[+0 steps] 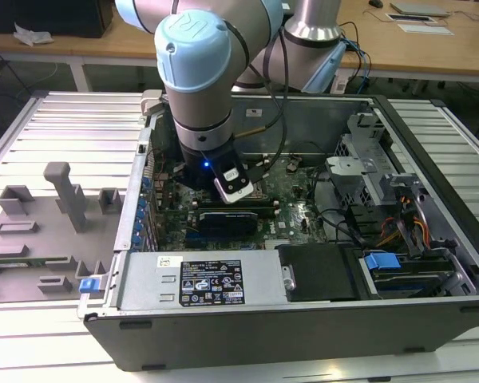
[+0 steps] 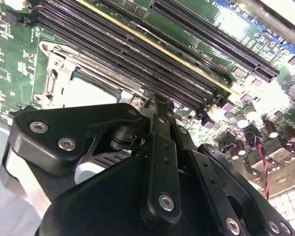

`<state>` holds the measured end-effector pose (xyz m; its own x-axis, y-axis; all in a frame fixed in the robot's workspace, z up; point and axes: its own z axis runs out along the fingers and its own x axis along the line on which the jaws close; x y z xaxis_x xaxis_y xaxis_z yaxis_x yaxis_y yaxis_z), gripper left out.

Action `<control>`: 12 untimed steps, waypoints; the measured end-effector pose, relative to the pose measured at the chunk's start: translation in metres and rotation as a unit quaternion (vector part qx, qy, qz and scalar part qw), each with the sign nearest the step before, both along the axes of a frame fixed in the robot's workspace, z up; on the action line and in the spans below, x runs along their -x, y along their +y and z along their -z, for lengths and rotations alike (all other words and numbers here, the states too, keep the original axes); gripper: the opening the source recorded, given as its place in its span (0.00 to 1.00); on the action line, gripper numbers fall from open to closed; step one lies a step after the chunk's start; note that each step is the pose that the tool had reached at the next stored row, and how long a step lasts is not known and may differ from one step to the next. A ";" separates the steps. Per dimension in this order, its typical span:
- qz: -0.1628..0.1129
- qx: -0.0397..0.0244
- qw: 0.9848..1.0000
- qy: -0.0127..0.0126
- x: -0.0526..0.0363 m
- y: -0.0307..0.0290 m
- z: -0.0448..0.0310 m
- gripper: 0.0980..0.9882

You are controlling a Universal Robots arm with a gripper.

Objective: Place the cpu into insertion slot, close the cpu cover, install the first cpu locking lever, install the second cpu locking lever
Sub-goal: 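Install the second cpu locking lever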

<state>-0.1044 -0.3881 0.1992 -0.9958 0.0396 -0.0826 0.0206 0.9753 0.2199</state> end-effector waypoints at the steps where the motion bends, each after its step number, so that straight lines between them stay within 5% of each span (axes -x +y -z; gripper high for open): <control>1: -0.004 0.001 1.000 0.000 0.0006 0.0000 0.0011 0.01; 8: -0.017 0.009 1.000 0.000 0.0020 0.0000 0.0024 0.01; 12: -0.017 0.009 1.000 0.000 0.0020 0.0000 -0.0072 0.01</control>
